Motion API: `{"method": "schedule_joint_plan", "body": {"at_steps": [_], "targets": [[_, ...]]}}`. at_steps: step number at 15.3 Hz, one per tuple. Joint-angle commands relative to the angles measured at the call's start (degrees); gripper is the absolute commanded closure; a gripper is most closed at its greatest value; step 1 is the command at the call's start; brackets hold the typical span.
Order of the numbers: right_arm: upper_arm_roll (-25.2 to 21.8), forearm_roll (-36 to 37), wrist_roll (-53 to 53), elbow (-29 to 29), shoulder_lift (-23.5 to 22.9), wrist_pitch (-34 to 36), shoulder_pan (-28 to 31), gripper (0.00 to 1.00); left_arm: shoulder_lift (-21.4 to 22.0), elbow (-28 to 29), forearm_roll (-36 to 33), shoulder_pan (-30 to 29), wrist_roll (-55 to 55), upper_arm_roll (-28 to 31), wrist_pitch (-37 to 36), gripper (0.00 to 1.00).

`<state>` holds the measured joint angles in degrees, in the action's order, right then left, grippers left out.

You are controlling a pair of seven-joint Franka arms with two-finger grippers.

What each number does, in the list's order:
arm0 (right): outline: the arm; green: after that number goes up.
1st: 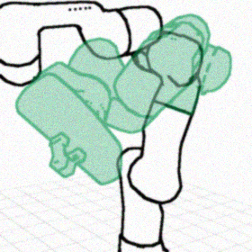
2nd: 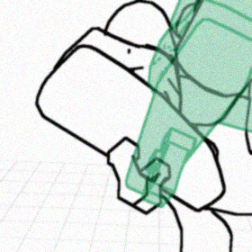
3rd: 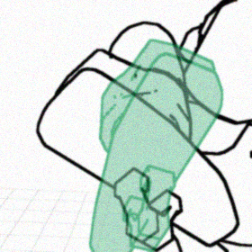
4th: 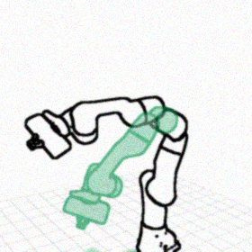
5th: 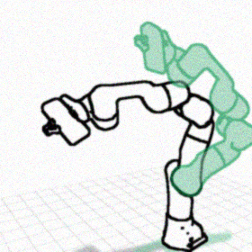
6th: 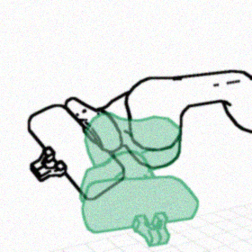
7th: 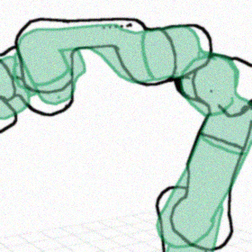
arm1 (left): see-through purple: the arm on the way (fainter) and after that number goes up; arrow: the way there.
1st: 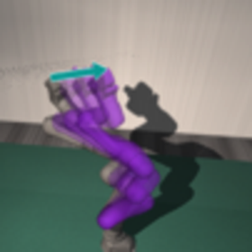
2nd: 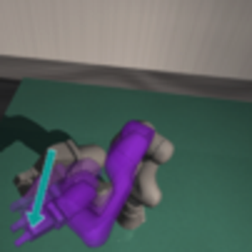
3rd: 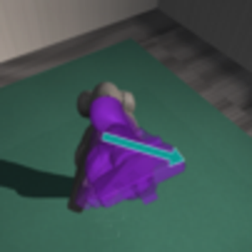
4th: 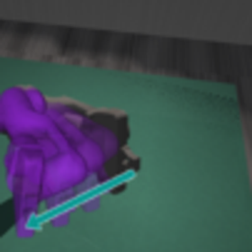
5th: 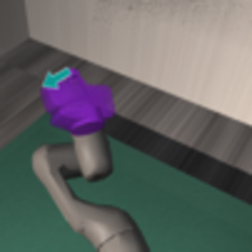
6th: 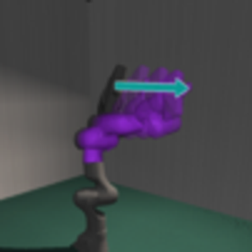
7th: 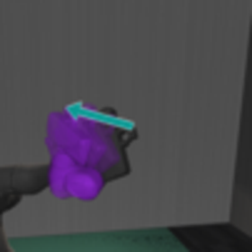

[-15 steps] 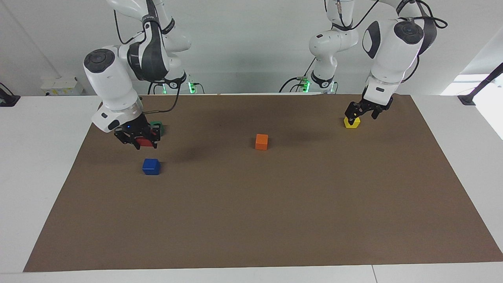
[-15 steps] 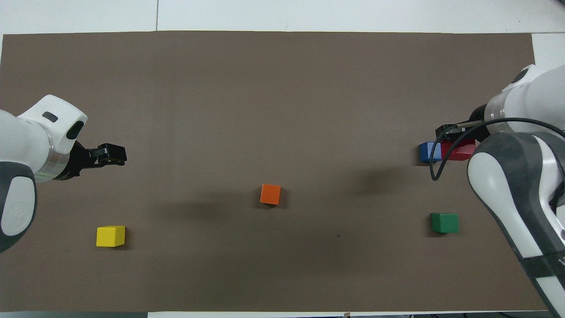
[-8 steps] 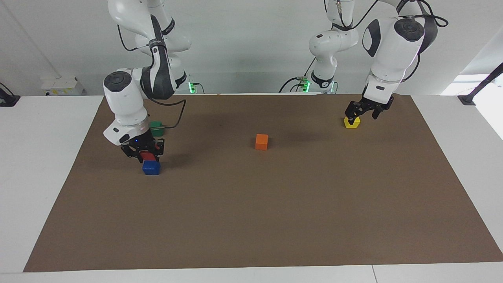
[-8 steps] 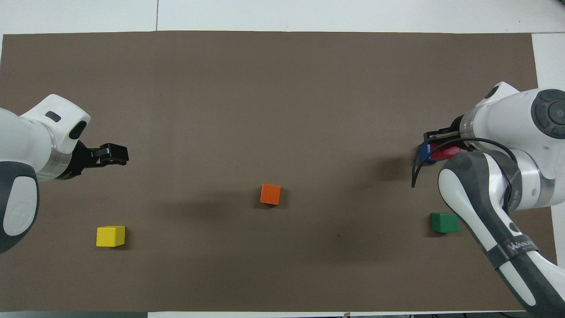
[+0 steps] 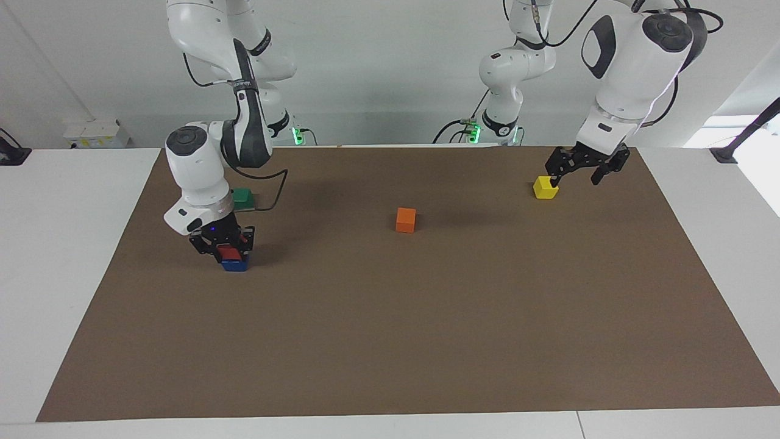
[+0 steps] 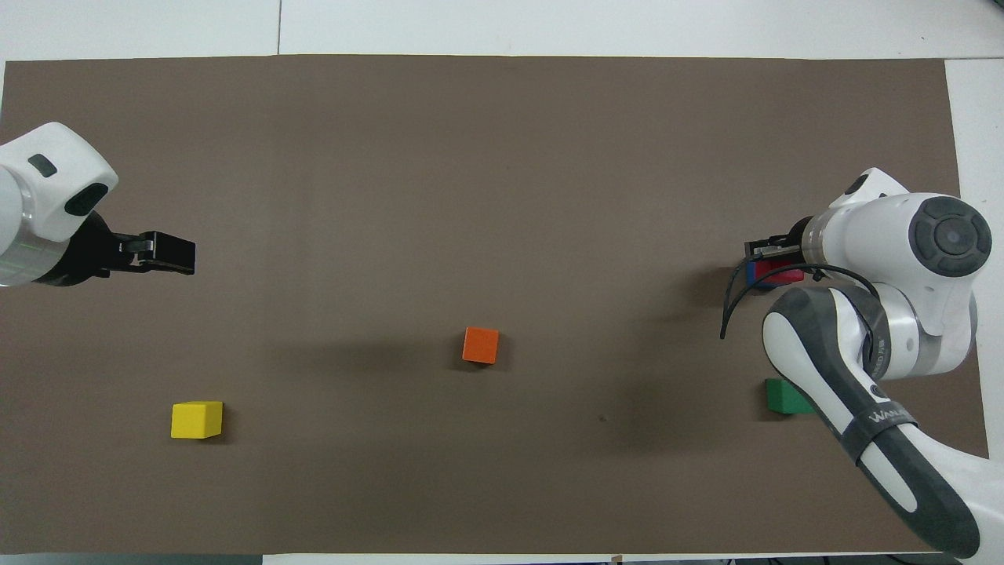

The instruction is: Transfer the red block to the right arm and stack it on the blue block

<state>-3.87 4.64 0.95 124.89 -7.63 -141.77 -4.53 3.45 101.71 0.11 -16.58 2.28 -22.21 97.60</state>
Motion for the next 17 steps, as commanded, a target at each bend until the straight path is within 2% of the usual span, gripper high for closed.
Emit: {"method": "schedule_joint_plan", "body": {"at_steps": [1, 3, 5, 7, 11, 13, 15, 16, 17], "targets": [[0.44, 1.69, -0.87, 0.79, -0.01, -1.93, 1.01, 1.00, -4.42, -8.44, -3.10, 3.83, -1.22, 2.60, -6.45, 0.00], [0.44, 1.69, -1.13, 1.32, -0.01, -2.37, 1.01, 1.00, -5.38, -9.24, -3.27, 5.49, -3.15, 4.70, -6.28, 0.00], [0.44, 1.69, -1.48, 2.11, 0.08, -4.38, 1.62, 1.00, -6.26, -12.04, -3.02, 13.55, -3.77, 12.76, -7.16, 0.00], [0.44, 1.43, -1.66, 2.20, -0.01, -5.09, 1.89, 1.00, -5.91, -12.15, -3.01, 22.34, -3.78, 20.95, -7.60, 0.00], [0.44, 0.37, -4.72, 2.20, -0.01, -5.09, 2.15, 1.00, -4.95, -9.96, -3.01, 23.96, -3.78, 21.94, -7.60, 0.00], [0.53, 0.19, -4.82, 1.94, -0.10, -4.92, 2.15, 0.83, -4.33, -9.33, -3.01, 23.87, -3.78, 21.86, -7.95, 0.00], [0.53, -1.64, -4.64, 1.59, -0.10, -4.57, 1.89, 0.80, -3.72, -9.33, -3.01, 23.26, -3.86, 21.68, -9.00, 0.00], [0.53, -2.00, -4.38, 1.58, -0.10, -4.65, 1.80, 0.67, -3.63, -9.51, -2.84, 23.08, -3.69, 21.59, -9.27, 0.00], [0.53, -2.09, -4.29, 1.58, -0.10, -4.92, 1.80, 0.50, -3.37, -9.42, -2.75, 23.17, -3.69, 21.59, -9.62, 0.00]]}}
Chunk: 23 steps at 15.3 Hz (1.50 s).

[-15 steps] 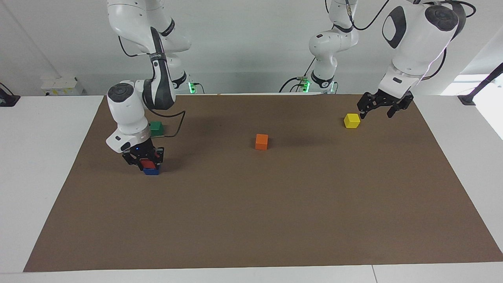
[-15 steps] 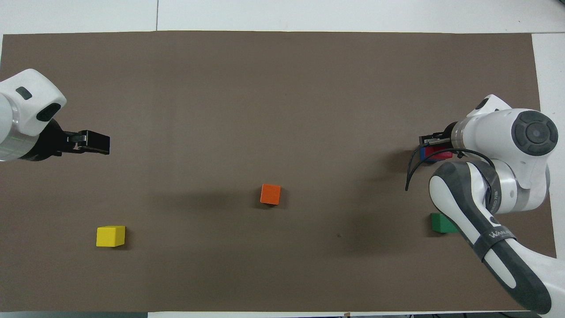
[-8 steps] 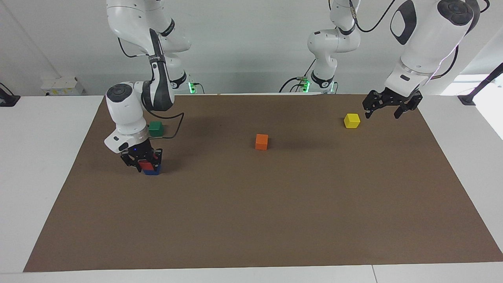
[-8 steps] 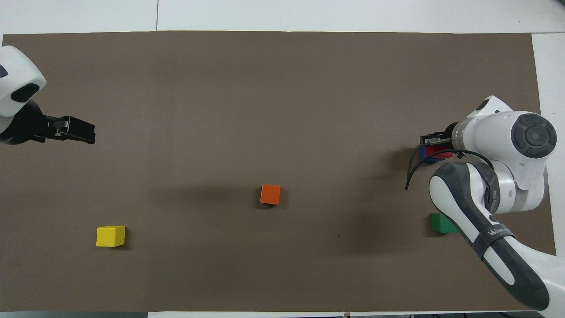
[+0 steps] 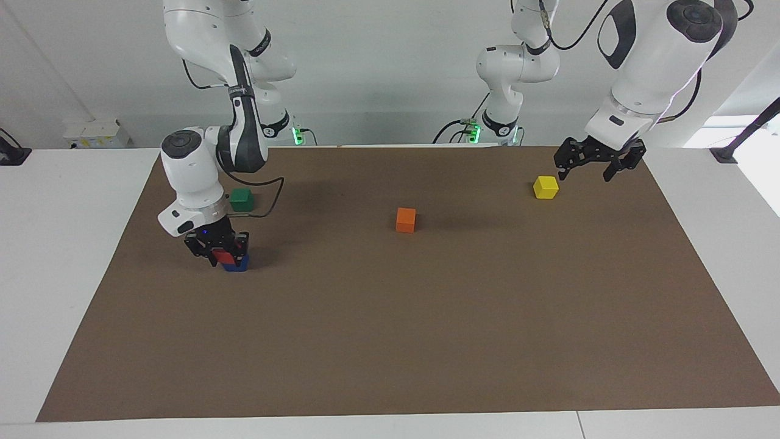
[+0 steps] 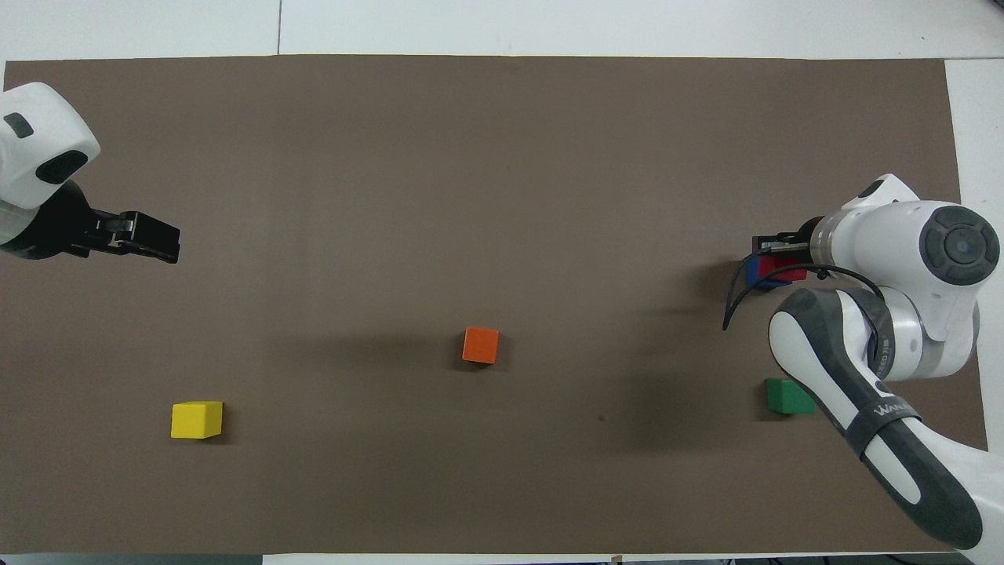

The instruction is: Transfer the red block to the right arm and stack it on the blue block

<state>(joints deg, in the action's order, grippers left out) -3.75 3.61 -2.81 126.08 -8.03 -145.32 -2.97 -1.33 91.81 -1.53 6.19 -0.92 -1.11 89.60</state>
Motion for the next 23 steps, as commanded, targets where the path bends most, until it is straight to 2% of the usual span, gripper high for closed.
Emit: {"method": "schedule_joint_plan", "body": {"at_steps": [1, 2, 3, 8, 9, 12, 15, 18, 21, 23], "targets": [[0.41, -1.06, -0.53, 0.39, 0.30, -1.37, 0.25, 0.22, 1.51, 0.30, -1.10, 0.41, -0.49, 0.41, -2.49, 0.00], [0.41, -1.06, -0.53, 0.39, 0.30, -1.46, 0.16, 0.04, 1.42, 0.12, -1.02, 0.49, -0.32, 0.41, -2.15, 0.00], [0.32, -1.06, -0.53, 0.48, 0.30, -1.46, 0.24, 0.00, 1.42, 0.03, -0.93, 0.58, -0.23, 0.15, -1.54, 0.00], [0.41, -1.06, -0.35, -0.66, 0.73, -0.06, 0.16, 0.00, 1.33, -0.06, -0.93, 0.32, -0.58, 0.06, -1.27, 0.00], [0.41, -0.98, 0.43, -2.23, 1.34, 3.34, 0.07, 0.00, 1.16, -0.23, -0.93, 0.32, -0.14, -0.12, -0.92, 0.00], [0.32, -1.06, 6.05, -11.97, 2.75, 18.53, 0.24, 0.00, 1.51, 0.29, -0.93, 0.32, -0.05, 0.23, -0.65, 0.00], [0.32, -1.06, 10.62, -18.14, 5.82, 28.48, 0.68, 0.00, 1.86, 0.65, -0.93, 0.32, 0.04, 0.58, -0.83, 0.00], [0.14, -3.77, 11.43, -25.69, 6.53, 40.16, 0.51, 0.00, 2.56, 0.65, -0.93, 0.32, -0.05, 0.58, -1.44, 0.00], [0.14, -4.14, 11.60, -32.81, 6.71, 53.78, 0.77, 0.00, 2.56, 0.65, -0.93, 0.32, -0.05, 0.58, -1.18, 0.00], [-0.12, -4.05, 11.60, -36.16, 6.80, 60.47, 0.77, 0.00, 2.56, 0.65, -0.93, 0.32, -0.05, 0.58, -1.27, 0.00]]}}
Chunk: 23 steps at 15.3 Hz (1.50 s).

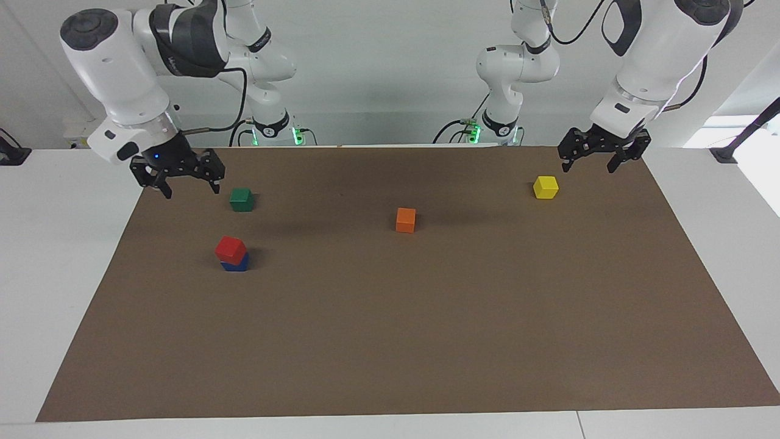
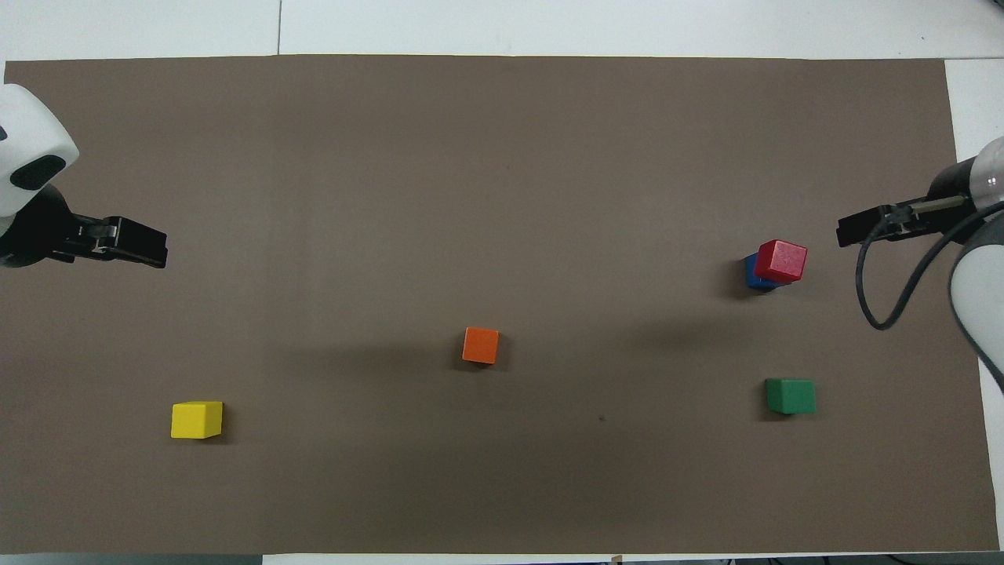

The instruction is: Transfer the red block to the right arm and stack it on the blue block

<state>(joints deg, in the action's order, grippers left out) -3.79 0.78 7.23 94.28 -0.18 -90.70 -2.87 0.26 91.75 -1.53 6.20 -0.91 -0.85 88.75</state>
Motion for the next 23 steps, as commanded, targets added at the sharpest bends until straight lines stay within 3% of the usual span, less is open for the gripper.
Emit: {"method": "schedule_joint_plan", "body": {"at_steps": [1, 7, 23], "targets": [[-0.17, -1.22, 1.56, -5.41, -0.97, 7.80, 0.68, 0.00, 0.97, 0.71, -0.93, 0.30, -0.05, 0.32, -0.42, 0.00], [1.59, -0.25, 1.38, -6.22, 0.18, 6.24, 4.19, 0.00, 0.97, 0.71, -0.93, 0.30, -0.05, 0.32, -0.42, 0.00], [0.80, 0.54, 1.03, -5.16, 2.37, 7.12, 3.84, 0.00, 0.97, 0.71, -0.93, 0.30, -0.05, 0.32, -0.42, 0.00]]}}
